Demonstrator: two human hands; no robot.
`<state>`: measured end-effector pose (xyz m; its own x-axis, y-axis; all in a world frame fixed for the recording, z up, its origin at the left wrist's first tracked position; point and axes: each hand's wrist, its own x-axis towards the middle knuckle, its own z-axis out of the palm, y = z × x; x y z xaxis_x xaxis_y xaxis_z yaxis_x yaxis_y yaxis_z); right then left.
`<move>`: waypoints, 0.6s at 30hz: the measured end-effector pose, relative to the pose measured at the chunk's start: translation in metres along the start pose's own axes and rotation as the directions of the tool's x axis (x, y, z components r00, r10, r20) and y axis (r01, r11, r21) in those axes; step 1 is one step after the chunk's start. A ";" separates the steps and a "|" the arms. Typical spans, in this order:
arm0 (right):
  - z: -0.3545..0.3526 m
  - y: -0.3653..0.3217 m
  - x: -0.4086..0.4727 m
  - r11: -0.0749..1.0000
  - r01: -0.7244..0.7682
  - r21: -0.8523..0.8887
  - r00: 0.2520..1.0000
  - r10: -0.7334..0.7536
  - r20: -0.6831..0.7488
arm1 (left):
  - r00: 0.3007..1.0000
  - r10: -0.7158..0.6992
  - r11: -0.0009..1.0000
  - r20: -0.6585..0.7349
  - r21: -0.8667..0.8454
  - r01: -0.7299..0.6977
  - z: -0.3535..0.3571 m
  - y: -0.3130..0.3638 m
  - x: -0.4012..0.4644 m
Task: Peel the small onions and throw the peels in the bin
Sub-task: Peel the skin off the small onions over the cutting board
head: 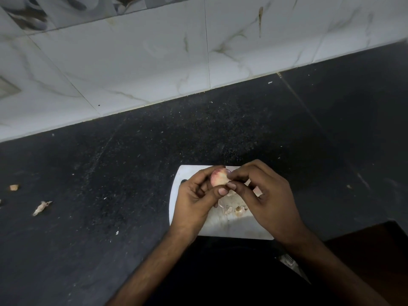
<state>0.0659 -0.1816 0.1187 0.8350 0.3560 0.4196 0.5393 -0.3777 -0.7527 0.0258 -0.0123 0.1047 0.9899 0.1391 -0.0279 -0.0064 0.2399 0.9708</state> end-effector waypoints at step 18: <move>0.003 -0.006 -0.003 0.993 -0.118 0.012 0.993 0.118 -0.027 | 0.983 0.153 0.878 0.101 0.442 -0.182 0.002 0.003 0.000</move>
<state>0.0596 -0.1783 0.1200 0.8954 0.2859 0.3414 0.4359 -0.4065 -0.8029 0.0259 -0.0132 0.1077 0.9863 0.0770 0.1456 -0.1235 -0.2389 0.9632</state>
